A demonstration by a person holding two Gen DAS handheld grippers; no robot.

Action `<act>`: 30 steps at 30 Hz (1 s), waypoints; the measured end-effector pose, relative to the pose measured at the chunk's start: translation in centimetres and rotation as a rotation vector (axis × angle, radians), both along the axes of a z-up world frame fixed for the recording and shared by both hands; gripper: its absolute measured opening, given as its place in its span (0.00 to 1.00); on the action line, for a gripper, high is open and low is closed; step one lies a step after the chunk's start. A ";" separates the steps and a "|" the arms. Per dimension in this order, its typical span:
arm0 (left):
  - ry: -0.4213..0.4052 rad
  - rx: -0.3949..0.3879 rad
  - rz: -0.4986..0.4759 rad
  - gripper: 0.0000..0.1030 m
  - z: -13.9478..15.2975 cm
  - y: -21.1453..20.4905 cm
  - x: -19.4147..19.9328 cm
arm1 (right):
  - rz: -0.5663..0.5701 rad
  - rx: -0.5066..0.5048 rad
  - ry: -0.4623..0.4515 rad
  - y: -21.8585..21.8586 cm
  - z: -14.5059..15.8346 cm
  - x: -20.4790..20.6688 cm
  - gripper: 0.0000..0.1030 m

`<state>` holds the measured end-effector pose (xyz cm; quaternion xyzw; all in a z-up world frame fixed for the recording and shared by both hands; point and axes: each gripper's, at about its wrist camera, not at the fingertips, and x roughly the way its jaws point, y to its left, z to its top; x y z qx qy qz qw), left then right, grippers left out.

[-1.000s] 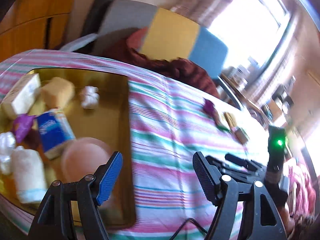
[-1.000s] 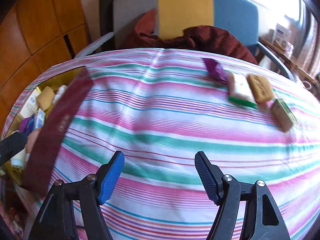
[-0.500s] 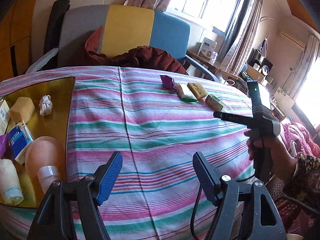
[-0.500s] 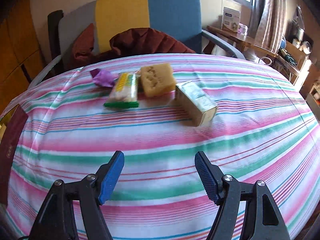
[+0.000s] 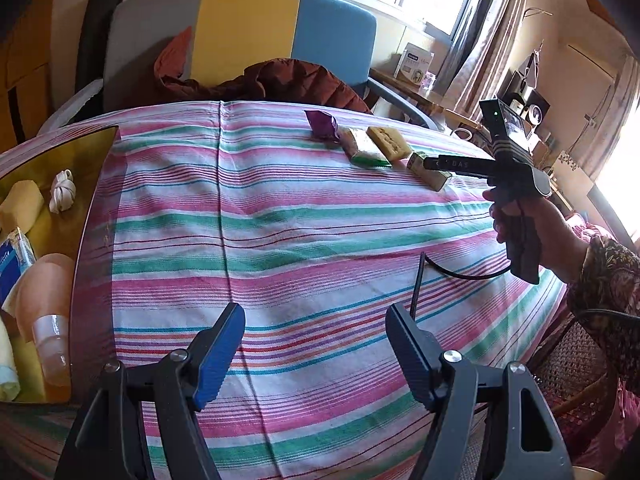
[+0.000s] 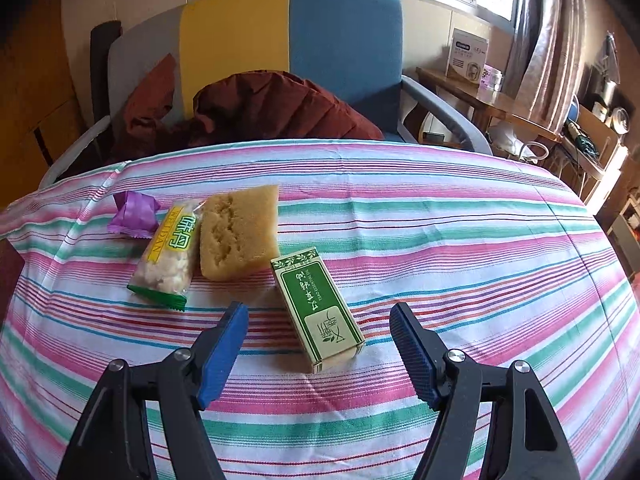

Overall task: Organize objects
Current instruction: 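Move the right gripper to the green tea box and close on it, then grasp the WEIDAN bread packet with left gripper while right gripper holds the green box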

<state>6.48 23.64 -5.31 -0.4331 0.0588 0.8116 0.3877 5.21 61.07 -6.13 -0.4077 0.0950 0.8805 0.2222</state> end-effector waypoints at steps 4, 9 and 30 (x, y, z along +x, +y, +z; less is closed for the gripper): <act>-0.019 -0.013 -0.016 0.72 -0.4 1.2 0.1 | 0.019 -0.050 0.018 0.5 -0.9 0.0 0.71; -0.036 -0.035 -0.043 0.72 -0.8 3.1 0.2 | 0.046 -0.060 -0.029 0.6 -1.9 -1.0 0.57; -0.057 -0.075 -0.003 0.72 -0.4 15.6 -7.2 | -0.064 -0.280 -0.121 1.4 -1.9 -0.6 0.30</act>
